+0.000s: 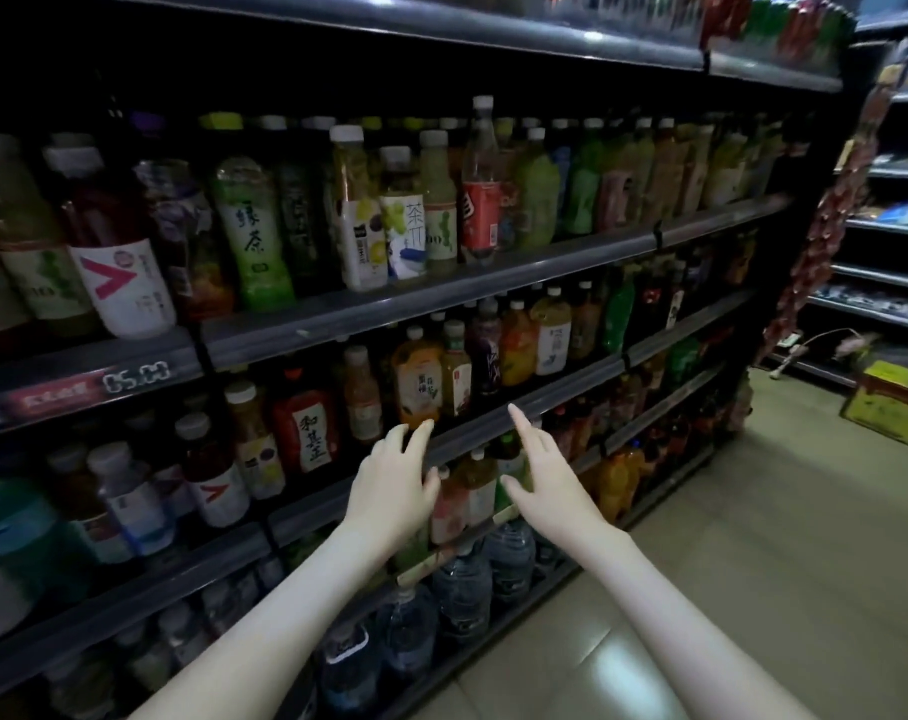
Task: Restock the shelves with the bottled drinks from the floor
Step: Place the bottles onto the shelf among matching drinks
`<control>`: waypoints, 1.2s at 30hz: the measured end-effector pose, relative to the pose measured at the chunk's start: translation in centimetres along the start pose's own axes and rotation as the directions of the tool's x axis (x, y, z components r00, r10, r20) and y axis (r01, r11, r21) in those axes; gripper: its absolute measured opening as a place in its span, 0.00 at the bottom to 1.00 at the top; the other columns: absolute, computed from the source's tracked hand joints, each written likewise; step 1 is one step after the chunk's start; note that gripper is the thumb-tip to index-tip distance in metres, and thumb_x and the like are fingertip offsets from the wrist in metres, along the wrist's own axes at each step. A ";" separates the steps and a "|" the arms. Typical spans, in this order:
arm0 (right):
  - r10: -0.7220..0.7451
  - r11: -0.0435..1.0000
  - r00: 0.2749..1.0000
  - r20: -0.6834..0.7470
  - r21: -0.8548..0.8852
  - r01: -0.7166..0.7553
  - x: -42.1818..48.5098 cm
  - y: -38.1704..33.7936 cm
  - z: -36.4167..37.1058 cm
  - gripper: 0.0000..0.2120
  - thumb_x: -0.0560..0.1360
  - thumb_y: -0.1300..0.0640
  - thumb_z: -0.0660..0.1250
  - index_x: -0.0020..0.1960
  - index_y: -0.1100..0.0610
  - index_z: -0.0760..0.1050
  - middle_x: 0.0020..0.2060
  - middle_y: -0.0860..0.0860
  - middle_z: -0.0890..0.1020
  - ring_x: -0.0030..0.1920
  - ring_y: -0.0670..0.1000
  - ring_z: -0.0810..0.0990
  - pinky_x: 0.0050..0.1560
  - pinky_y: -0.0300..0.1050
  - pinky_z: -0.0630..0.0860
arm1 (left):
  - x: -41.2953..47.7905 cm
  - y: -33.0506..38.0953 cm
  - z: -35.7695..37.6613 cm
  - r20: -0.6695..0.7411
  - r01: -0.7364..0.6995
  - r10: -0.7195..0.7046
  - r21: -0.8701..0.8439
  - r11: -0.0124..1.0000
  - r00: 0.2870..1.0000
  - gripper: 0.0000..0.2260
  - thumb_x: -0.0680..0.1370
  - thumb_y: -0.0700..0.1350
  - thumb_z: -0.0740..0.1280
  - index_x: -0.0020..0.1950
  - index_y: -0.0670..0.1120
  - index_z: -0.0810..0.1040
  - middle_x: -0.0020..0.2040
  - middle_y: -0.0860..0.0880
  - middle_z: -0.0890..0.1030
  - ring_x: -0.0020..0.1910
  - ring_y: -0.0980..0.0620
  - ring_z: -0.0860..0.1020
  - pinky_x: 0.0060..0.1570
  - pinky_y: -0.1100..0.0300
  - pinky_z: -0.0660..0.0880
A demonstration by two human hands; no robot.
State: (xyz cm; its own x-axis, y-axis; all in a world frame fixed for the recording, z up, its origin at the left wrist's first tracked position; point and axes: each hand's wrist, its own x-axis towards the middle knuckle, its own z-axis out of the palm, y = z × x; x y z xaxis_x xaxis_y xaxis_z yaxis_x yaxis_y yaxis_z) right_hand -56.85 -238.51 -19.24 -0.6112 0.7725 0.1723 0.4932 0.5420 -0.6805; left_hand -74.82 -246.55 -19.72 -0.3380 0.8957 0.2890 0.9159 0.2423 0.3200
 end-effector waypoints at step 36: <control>-0.182 0.953 0.931 0.315 0.290 0.089 35.6 14.2 6.5 0.31 0.69 0.55 0.75 0.66 0.54 0.62 0.59 0.52 0.72 0.59 0.52 0.75 0.58 0.47 0.75 | 23.1 -1.5 15.2 0.036 0.382 -0.421 0.355 0.853 0.906 0.36 0.78 0.50 0.63 0.79 0.50 0.45 0.78 0.39 0.39 0.76 0.37 0.38 0.71 0.44 0.34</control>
State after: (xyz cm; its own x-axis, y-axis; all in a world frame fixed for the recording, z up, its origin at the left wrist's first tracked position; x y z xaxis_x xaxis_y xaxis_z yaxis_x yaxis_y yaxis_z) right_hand -75.59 -205.47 -27.44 -0.8542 0.5165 0.0603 0.2365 0.4891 -0.8396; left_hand -80.68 -220.50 -27.23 -0.6840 0.7232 0.0953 0.7292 0.6814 0.0630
